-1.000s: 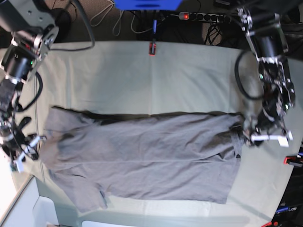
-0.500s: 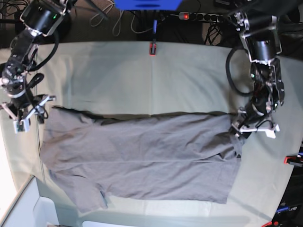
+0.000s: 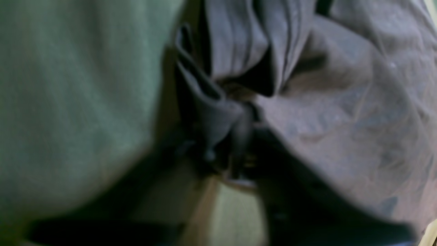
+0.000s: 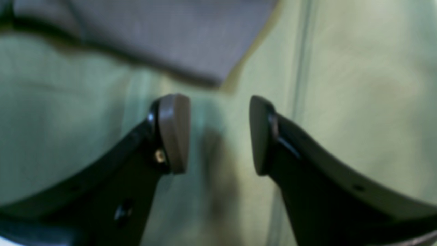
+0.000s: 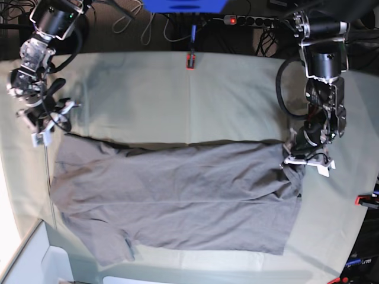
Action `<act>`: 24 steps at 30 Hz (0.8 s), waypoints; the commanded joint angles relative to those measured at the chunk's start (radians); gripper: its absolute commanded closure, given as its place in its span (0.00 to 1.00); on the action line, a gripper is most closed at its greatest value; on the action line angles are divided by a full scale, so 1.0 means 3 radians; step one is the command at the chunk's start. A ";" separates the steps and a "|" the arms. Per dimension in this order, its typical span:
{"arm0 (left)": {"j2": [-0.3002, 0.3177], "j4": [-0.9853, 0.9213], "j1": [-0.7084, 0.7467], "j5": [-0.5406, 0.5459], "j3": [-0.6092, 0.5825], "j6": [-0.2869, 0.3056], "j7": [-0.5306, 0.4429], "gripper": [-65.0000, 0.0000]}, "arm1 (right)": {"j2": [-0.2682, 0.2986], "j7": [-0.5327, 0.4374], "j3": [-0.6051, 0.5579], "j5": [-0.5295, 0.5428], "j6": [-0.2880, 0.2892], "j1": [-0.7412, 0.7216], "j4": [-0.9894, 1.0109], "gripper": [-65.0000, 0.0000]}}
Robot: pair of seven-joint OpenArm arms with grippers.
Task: Layout the t-shirt on the table in an organized manner, then fold the t-shirt properly
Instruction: 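Grasp the shirt edge with both grippers and pull it outward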
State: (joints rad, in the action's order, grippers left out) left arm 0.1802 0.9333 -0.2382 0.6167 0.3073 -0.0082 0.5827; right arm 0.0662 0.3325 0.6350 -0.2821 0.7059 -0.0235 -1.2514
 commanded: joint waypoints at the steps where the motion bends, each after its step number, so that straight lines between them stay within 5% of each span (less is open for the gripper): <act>1: 0.0041 0.0042 -0.0073 0.0024 0.0006 0.0015 -0.0037 1.00 | 0.0043 -0.0103 0.0014 0.0043 -0.0026 -0.0124 0.0047 0.55; 9: 0.0056 0.0114 -0.0052 0.0049 0.0011 0.0015 -0.0007 1.00 | 0.0166 -0.0436 0.0014 0.0027 -0.0026 -0.0354 0.0568 0.55; 20: 0.0056 0.0104 0.0019 0.0054 0.0011 0.0015 -0.0001 1.00 | 0.0263 -0.0456 -0.0002 0.0027 -0.0026 -0.0538 0.0916 0.57; 22: 0.0056 0.0119 0.0019 0.0054 0.0011 0.0015 -0.0001 1.00 | 0.0263 -0.0456 -0.0007 0.0027 -0.0026 -0.0533 0.0911 0.67; 24: 0.0056 0.0165 0.0024 0.0054 0.0011 0.0015 -0.0001 1.00 | 0.0268 -0.0456 0.0019 0.0038 -0.0026 -0.0533 0.0901 0.87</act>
State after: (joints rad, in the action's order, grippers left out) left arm 0.1848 0.9615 -0.2127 0.6250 0.3084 -0.0078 0.5930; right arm 0.1326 0.2016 0.6376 -0.2802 0.7029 -0.1707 -0.9661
